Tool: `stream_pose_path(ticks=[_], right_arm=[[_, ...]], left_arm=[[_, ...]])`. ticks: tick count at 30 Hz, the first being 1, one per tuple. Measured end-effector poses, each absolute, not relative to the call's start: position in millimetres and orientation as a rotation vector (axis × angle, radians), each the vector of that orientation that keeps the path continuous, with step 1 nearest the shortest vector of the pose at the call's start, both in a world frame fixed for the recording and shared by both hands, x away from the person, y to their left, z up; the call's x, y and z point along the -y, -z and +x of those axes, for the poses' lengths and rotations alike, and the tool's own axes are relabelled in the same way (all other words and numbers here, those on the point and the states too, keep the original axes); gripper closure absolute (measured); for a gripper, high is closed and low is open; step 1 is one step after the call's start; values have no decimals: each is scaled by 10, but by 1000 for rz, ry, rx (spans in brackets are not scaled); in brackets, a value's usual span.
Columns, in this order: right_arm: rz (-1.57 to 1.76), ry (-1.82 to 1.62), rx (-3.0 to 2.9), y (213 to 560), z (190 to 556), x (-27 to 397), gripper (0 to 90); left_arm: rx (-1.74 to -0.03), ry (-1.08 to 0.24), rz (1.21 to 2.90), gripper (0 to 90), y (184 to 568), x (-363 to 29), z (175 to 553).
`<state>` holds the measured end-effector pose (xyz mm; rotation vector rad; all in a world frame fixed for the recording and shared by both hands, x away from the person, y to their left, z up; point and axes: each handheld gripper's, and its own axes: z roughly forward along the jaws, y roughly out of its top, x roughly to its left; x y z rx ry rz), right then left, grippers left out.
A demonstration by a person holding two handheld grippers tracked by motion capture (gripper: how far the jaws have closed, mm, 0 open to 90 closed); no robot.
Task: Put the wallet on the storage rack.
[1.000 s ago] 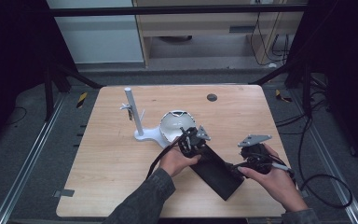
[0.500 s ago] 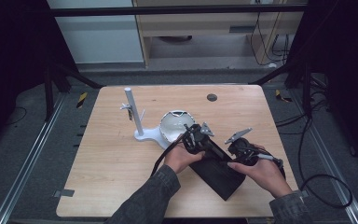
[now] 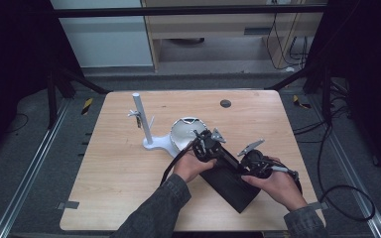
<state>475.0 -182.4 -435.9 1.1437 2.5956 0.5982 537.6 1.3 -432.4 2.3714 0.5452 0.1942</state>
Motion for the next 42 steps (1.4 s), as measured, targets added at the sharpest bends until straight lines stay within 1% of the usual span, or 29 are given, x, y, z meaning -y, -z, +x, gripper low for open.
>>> stream_pose_path(ticks=[15,19,21,22,24,25,26,27,28,30,31,34,36,40,41,42], right_arm=[[1131,-577,-2604,4411,4759,1792,451],[1128,-567,-2604,4421,4767,1794,486],[1121,-556,-2604,4434,4782,1788,522],[1121,-556,-2604,4434,4782,1788,522],[1111,-545,-2606,4451,4796,1780,573],[1103,-535,-2607,4460,4803,1775,616],[1096,-527,-2611,4467,4808,1769,678],[1074,-539,-2623,4470,4810,1765,795],[1074,-539,-2623,4470,4810,1765,795],[1037,-538,-2620,4458,4794,1768,840],[1030,-544,-2620,4447,4781,1773,843],[990,-548,-2613,4396,4726,1812,846],[981,-582,-2588,4327,4676,1868,847],[950,-661,-2511,4147,4560,2021,847],[949,-681,-2488,4096,4529,2060,847],[937,-700,-2467,4047,4499,2097,847]], left_arm=[[-542,-181,2378,882,4329,-15,5380],[-541,-178,2382,884,4334,-8,5378],[-540,-177,2383,884,4338,-1,5373],[-540,-176,2383,884,4338,2,5369],[-538,-175,2380,883,4330,1,5364],[-540,-172,2374,881,4323,-2,5356],[-540,-176,2376,877,4307,-9,5346],[-542,-178,2369,850,4291,-21,5333],[-541,-184,2365,850,4270,-39,5317],[-542,-211,2361,801,4218,-92,5276],[-545,-229,2361,750,4185,-133,5255],[-558,-252,2346,555,4096,-276,5189],[-558,-269,2348,459,4048,-382,5130],[-538,-261,2328,232,3989,-597,5020],[-537,-269,2318,194,3976,-650,4991],[-537,-285,2312,179,3960,-706,4962]])
